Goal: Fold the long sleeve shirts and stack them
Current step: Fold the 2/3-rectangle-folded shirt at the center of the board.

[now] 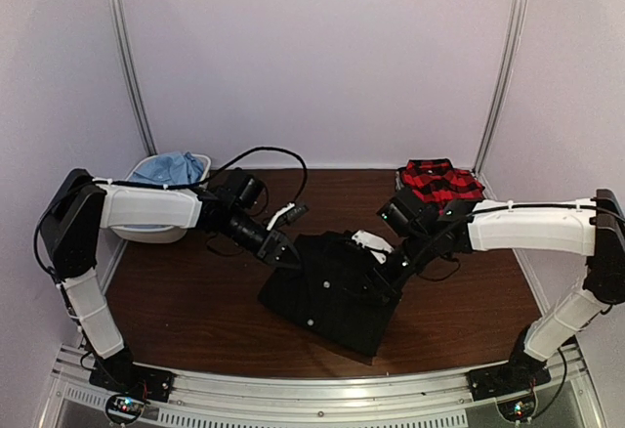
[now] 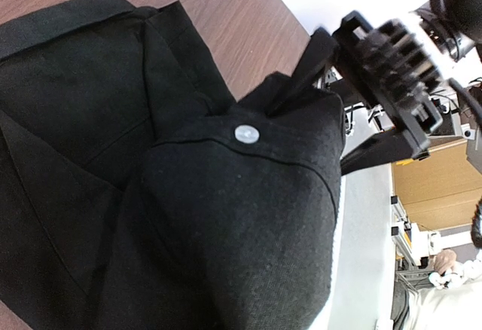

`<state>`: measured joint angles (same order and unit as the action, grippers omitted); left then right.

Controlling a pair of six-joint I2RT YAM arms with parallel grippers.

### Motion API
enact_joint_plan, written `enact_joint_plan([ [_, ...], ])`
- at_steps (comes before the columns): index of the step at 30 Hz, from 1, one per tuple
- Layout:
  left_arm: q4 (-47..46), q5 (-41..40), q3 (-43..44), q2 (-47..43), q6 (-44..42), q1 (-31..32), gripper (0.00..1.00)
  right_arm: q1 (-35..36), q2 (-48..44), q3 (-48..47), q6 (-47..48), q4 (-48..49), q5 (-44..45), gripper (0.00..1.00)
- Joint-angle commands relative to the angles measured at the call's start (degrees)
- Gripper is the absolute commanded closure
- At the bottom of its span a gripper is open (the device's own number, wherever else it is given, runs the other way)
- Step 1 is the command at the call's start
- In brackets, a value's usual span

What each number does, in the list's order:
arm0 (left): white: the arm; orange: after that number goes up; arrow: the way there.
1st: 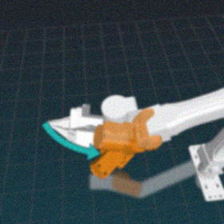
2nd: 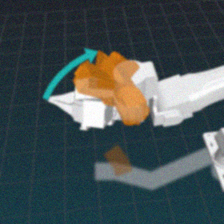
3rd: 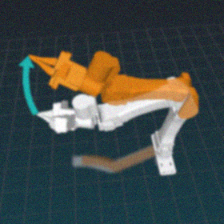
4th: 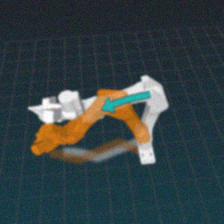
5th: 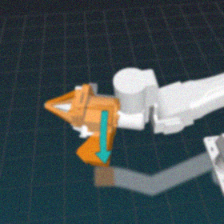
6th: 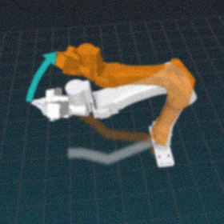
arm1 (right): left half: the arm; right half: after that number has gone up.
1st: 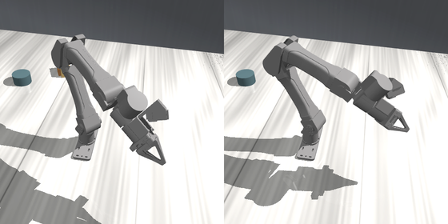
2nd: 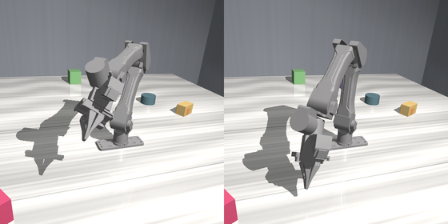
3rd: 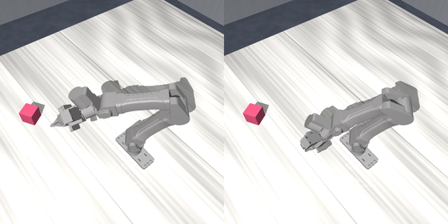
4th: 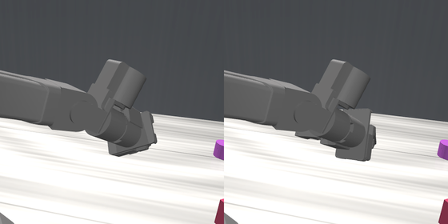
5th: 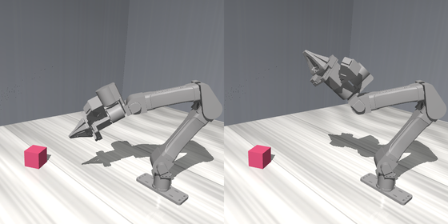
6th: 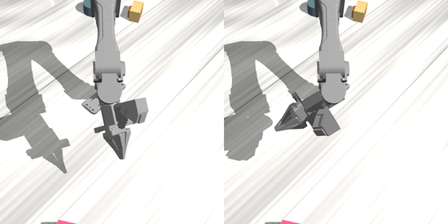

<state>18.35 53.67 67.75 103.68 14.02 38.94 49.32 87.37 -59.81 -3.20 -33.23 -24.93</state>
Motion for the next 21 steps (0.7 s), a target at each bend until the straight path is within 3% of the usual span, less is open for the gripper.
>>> enact_joint_plan([
  [1, -2.9, 1.7, -1.6, -4.2, -0.6, -0.5, 1.0, 2.1, 0.3, 1.2, 0.9, 1.7, -3.2, 0.44],
  [5, -3.1, 0.2, -5.0, -8.5, -0.4, -0.5, 1.0, 5.5, -0.2, 2.0, -0.8, 3.4, -6.2, 0.86],
  [7, -3.0, -0.5, -7.4, -11.5, 0.0, -0.4, 1.0, 8.2, -1.1, 2.3, -2.4, 4.2, -6.4, 0.99],
  [15, -0.1, -5.2, -20.1, -28.1, 4.0, 2.3, 1.0, 19.2, -6.4, 4.5, -13.3, 11.8, -9.7, 1.0],
  [21, 0.8, -7.5, -27.0, -41.4, 10.4, 5.0, 1.0, 24.3, -9.9, 9.4, -22.5, 23.1, -13.0, 1.0],
])
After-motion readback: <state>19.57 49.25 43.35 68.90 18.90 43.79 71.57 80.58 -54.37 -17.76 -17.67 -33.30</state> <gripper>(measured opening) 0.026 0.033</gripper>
